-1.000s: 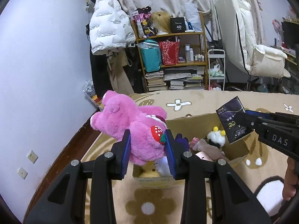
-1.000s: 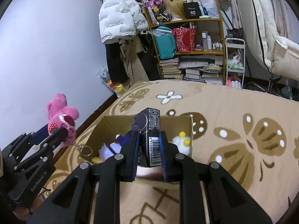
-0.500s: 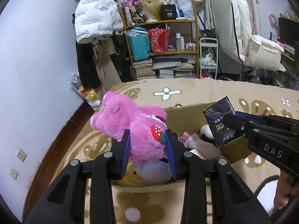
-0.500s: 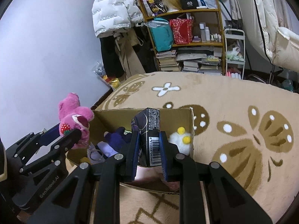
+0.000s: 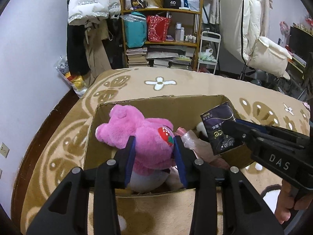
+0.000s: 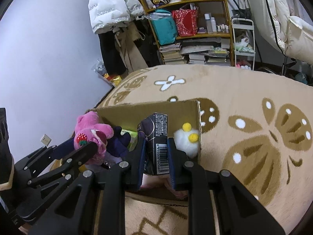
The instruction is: Organize soft objects
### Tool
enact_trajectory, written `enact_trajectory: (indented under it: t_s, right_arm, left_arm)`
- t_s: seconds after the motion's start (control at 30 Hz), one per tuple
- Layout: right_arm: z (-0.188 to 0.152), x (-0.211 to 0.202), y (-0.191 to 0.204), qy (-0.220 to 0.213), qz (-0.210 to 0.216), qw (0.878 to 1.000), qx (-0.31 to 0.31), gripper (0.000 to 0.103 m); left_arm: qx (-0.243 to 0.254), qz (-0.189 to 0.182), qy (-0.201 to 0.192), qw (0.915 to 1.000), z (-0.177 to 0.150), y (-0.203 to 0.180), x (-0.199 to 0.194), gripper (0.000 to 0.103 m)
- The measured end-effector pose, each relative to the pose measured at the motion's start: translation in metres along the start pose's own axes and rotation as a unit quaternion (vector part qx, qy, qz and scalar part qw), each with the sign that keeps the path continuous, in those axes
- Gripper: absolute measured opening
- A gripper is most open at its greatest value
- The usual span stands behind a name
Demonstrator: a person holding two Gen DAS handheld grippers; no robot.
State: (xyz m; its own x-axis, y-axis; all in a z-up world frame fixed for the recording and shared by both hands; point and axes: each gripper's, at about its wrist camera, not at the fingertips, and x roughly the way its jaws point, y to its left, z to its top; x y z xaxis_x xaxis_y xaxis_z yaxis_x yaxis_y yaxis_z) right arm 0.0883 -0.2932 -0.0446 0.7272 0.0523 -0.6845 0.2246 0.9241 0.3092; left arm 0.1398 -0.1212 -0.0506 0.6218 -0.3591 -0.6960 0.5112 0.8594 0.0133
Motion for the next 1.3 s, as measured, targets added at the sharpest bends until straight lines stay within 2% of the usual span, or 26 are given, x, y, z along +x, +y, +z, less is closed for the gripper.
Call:
enact_trajectory:
  t_s: [0.1, 0.17, 0.23, 0.37, 0.57, 0.77, 0.83, 0.9, 1.07, 1.3]
  right_arm:
    - [-0.002, 0.006, -0.002, 0.008, -0.001, 1.0, 0.002, 0.025]
    - [-0.004, 0.009, -0.003, 0.015, 0.003, 1.0, 0.006, 0.025]
    - [-0.005, 0.012, -0.004, 0.02, 0.009, 1.0, 0.011, 0.025]
    - [-0.006, 0.012, -0.004, 0.024, 0.01, 1.0, 0.017, 0.025]
    - [-0.004, -0.001, -0.004, 0.013, 0.011, 1.0, 0.021, 0.043]
    - [-0.002, -0.026, 0.002, -0.008, 0.009, 1.0, 0.014, 0.076]
    - [-0.003, -0.036, 0.004, -0.017, 0.002, 1.0, 0.011, 0.094]
    - [-0.004, -0.047, 0.007, -0.026, -0.002, 1.0, 0.006, 0.1]
    - [-0.005, -0.074, 0.016, -0.038, 0.005, 0.999, -0.012, 0.103]
    - [-0.012, -0.107, 0.024, -0.066, -0.006, 0.998, -0.022, 0.103]
  left_arm:
    - [0.006, 0.002, 0.002, 1.0, -0.001, -0.002, 0.0, 0.043]
    - [0.005, 0.01, 0.004, 0.9999, 0.0, -0.001, 0.0, 0.057]
    - [0.005, 0.012, 0.006, 0.9999, -0.001, 0.0, -0.002, 0.058]
    - [0.002, 0.013, 0.012, 0.9998, -0.001, 0.005, -0.007, 0.072]
    - [0.007, 0.041, -0.007, 0.9991, -0.002, 0.009, -0.032, 0.089]
    - [0.007, 0.071, -0.026, 0.9971, -0.007, 0.018, -0.063, 0.096]
    - [0.004, 0.081, -0.033, 0.9962, -0.007, 0.022, -0.074, 0.097]
    - [0.003, 0.092, -0.04, 0.9949, -0.009, 0.026, -0.087, 0.098]
    - [0.003, 0.116, -0.059, 0.9915, -0.012, 0.031, -0.116, 0.1]
    - [-0.002, 0.123, -0.076, 0.9895, -0.019, 0.038, -0.149, 0.102]
